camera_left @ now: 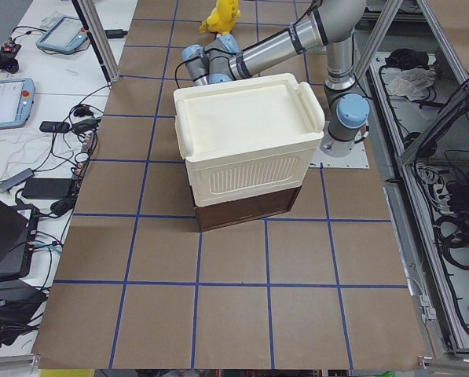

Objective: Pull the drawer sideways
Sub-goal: 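Close the left gripper around the white drawer handle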

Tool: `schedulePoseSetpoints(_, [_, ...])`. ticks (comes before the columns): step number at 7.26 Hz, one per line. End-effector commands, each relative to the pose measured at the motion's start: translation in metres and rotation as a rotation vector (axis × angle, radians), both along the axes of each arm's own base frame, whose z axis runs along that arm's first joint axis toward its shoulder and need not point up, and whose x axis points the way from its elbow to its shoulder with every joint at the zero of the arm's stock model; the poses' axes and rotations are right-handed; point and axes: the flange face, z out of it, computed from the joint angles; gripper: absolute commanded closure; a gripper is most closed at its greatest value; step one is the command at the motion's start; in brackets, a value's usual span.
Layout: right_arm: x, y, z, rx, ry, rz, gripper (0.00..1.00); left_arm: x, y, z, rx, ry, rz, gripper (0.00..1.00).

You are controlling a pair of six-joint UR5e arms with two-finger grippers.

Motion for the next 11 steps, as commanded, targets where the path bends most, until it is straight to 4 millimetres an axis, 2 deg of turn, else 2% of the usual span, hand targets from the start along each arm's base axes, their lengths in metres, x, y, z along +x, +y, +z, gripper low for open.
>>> schedulePoseSetpoints(1, [0.000, 0.000, 0.000, 0.000, 0.000, 0.002, 0.00, -0.001, -0.002, 0.003, -0.006, 0.000, -0.003, 1.00])
schedulePoseSetpoints(6, [0.000, 0.000, 0.000, 0.000, 0.001, 0.000, 0.00, -0.006, -0.005, -0.005, -0.005, 0.010, 0.005, 1.00])
schedulePoseSetpoints(11, [0.000, 0.000, 0.000, 0.000, 0.000, 0.000, 0.00, -0.013, -0.004, 0.000, -0.014, 0.010, -0.009, 1.00])
